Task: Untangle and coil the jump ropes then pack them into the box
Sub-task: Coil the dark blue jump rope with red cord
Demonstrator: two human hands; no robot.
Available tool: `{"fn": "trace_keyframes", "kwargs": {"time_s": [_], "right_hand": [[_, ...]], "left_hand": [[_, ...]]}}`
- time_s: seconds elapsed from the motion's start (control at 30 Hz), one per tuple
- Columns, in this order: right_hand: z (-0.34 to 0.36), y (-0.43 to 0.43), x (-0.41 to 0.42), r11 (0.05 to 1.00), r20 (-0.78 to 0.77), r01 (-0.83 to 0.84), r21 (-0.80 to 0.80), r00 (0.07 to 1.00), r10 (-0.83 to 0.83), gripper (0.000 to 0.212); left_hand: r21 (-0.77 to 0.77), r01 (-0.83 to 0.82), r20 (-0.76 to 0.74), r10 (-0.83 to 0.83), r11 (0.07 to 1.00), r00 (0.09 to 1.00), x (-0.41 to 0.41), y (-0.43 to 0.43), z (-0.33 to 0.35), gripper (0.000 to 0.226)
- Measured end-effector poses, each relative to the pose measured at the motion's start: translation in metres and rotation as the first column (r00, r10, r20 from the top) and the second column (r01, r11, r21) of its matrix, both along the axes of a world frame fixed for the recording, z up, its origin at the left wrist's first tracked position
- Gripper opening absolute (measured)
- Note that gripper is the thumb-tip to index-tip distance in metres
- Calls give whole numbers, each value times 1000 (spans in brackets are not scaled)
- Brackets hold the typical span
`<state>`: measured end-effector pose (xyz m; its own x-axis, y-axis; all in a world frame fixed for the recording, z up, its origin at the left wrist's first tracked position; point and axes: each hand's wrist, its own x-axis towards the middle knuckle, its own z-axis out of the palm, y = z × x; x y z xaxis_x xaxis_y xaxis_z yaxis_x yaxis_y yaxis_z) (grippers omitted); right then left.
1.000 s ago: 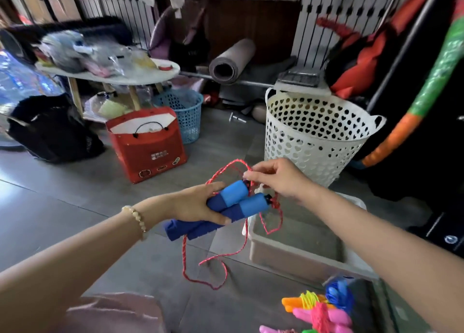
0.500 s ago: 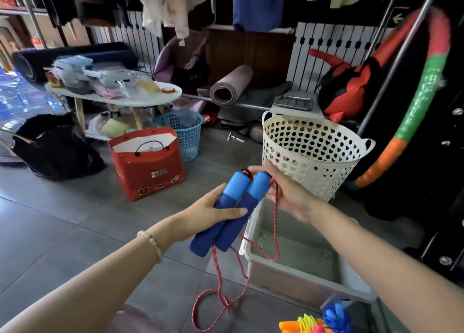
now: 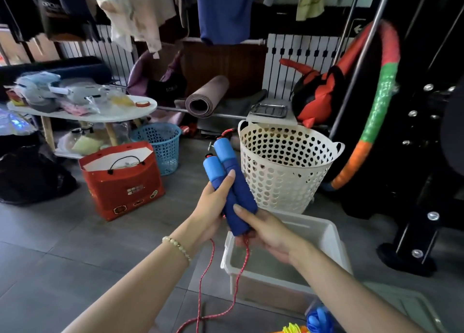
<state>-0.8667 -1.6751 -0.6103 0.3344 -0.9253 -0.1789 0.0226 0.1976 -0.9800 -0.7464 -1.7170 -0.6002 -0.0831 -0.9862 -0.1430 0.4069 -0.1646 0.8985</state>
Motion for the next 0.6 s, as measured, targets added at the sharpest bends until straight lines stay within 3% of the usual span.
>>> {"fn": "trace_keyframes", "kwargs": {"time_s": [0.1, 0.2, 0.27, 0.3, 0.33, 0.37, 0.43, 0.5, 0.6], "right_hand": [[7, 3, -9, 971, -209, -230, 71, 948, 240, 46], [5, 10, -19, 848, -585, -461, 261, 623, 519, 70], [8, 10, -30, 874, -776, -418, 249, 453, 438, 69], [14, 9, -36, 923, -826, -350, 157, 467, 317, 64], [20, 5, -40, 969, -809, -248, 12, 567, 155, 59], [27, 1, -44, 983, -715, -117, -144, 699, -21, 55], [40, -7, -46, 906, -371, 121, -407, 884, -285, 53], [45, -12, -41, 812, -129, 185, -553, 944, -303, 60], [37, -17, -32, 790, -104, 155, -593, 958, -266, 74]], "left_hand": [[-21, -53, -84, 51, 998, 995, 2, -5, 2, 36], [-73, -104, -162, 91, 992, 983, 17, -8, 12, 20], [-88, -88, -74, 81, 992, 994, 27, -5, 15, 20], [-81, -60, 4, 60, 995, 998, 29, -1, 14, 23], [-65, -17, 74, 22, 998, 997, 29, 4, 13, 25], [-50, 37, 122, -31, 998, 992, 27, 10, 12, 26], [-43, 173, 123, -167, 984, 978, 20, 19, 10, 30], [-57, 352, 109, -344, 934, 932, 14, 28, 11, 35], [-55, 585, 192, -567, 809, 801, 8, 36, 13, 41]]}}
